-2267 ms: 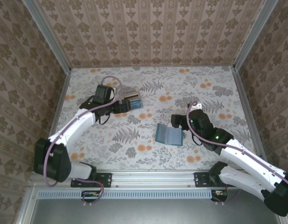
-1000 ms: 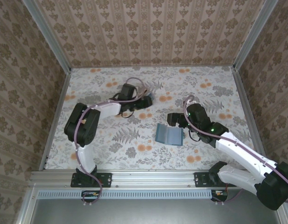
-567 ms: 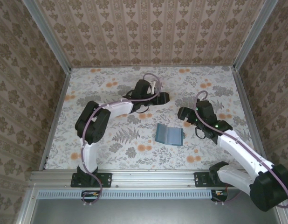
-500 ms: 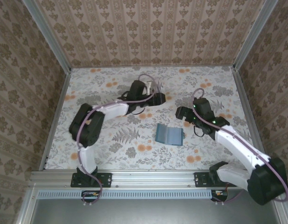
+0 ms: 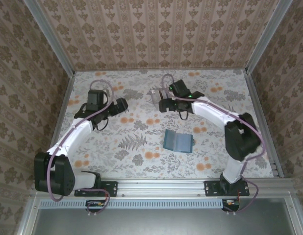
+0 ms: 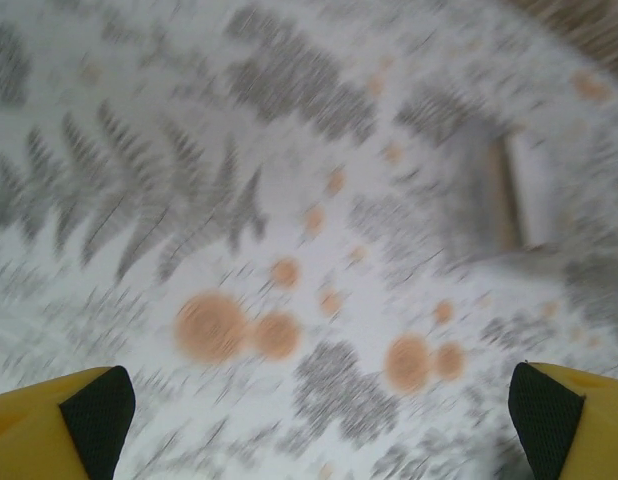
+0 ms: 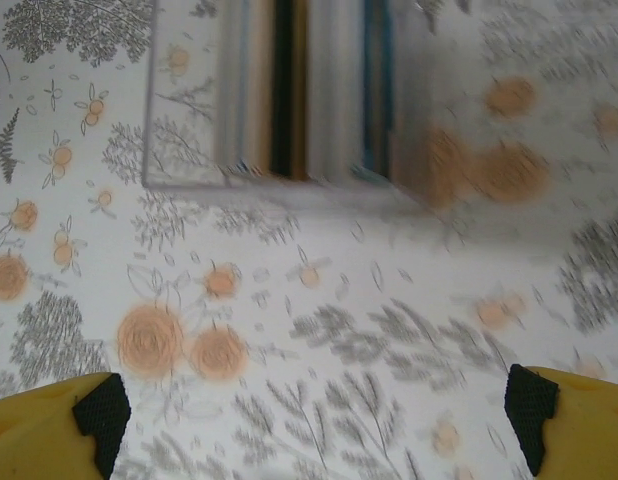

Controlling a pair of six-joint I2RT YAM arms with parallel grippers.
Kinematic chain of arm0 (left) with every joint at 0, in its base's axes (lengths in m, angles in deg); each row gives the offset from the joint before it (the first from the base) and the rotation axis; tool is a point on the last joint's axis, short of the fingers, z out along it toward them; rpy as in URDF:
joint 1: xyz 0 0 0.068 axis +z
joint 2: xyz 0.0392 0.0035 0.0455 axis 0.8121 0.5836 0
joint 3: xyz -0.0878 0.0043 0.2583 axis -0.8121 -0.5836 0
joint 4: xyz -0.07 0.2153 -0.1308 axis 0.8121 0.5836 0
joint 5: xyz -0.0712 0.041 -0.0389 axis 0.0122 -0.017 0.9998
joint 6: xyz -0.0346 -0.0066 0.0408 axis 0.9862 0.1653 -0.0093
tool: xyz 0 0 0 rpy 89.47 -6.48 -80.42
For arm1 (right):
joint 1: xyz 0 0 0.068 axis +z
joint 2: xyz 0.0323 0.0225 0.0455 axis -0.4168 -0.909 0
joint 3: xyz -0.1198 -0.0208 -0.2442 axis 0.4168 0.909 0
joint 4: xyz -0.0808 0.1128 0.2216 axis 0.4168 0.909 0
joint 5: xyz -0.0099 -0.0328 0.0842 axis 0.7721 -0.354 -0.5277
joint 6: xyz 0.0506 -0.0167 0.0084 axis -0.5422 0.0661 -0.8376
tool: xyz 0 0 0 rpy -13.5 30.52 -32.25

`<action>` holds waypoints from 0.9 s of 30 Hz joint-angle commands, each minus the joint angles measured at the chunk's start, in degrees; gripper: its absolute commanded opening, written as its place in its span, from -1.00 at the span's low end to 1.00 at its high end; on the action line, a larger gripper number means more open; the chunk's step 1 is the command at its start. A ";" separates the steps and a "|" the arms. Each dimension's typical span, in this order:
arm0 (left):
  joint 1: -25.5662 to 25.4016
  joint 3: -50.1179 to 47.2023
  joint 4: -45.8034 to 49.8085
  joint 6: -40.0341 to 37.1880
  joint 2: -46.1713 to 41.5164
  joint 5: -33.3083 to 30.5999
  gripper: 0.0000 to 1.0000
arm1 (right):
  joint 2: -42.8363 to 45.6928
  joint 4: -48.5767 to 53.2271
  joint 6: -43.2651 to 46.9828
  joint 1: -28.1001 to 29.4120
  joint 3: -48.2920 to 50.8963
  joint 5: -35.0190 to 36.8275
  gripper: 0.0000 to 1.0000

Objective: Put the credit cards into the card holder
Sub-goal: Pick up the credit card from the storage box.

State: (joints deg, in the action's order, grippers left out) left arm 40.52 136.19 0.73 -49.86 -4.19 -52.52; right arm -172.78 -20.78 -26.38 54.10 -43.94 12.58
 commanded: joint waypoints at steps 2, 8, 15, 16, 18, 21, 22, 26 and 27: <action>-0.19 0.14 10.39 -1.35 -1.34 -4.60 1.00 | -7.79 3.61 4.29 2.02 -9.17 8.58 0.99; -0.21 -0.97 6.82 -5.92 -1.15 -10.57 1.00 | -17.44 6.41 4.50 2.42 -19.44 14.60 0.99; -0.24 -12.91 -14.26 -13.76 -2.05 -14.27 1.00 | -23.30 8.80 4.46 2.67 -26.48 24.14 0.99; -0.27 -14.33 -16.38 -13.37 -2.44 -14.08 1.00 | -23.16 8.85 4.56 2.69 -26.78 24.22 0.99; -0.34 -17.10 -21.01 -12.90 -3.64 -11.41 1.00 | -22.38 9.41 4.53 2.78 -27.08 24.20 0.99; -1.73 -20.24 -25.44 -13.22 -4.48 -11.19 1.00 | -21.00 8.94 4.30 2.58 -25.91 25.45 0.96; -2.01 -21.02 -26.07 -13.12 -4.73 -11.28 1.00 | -20.94 8.59 4.70 2.61 -25.58 25.97 0.94; -2.99 -23.43 -29.16 -13.14 -5.99 -12.74 1.00 | -21.38 9.94 6.13 2.34 -26.08 26.98 0.75; -3.07 -23.60 -29.69 -13.28 -6.07 -13.32 1.00 | -21.36 10.31 6.40 2.32 -26.15 26.71 0.68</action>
State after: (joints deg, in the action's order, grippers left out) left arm 37.81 113.59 -23.38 -61.62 -8.71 -64.45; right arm -194.92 -13.70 -21.27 56.68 -69.08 36.14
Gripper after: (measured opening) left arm 0.999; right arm 0.861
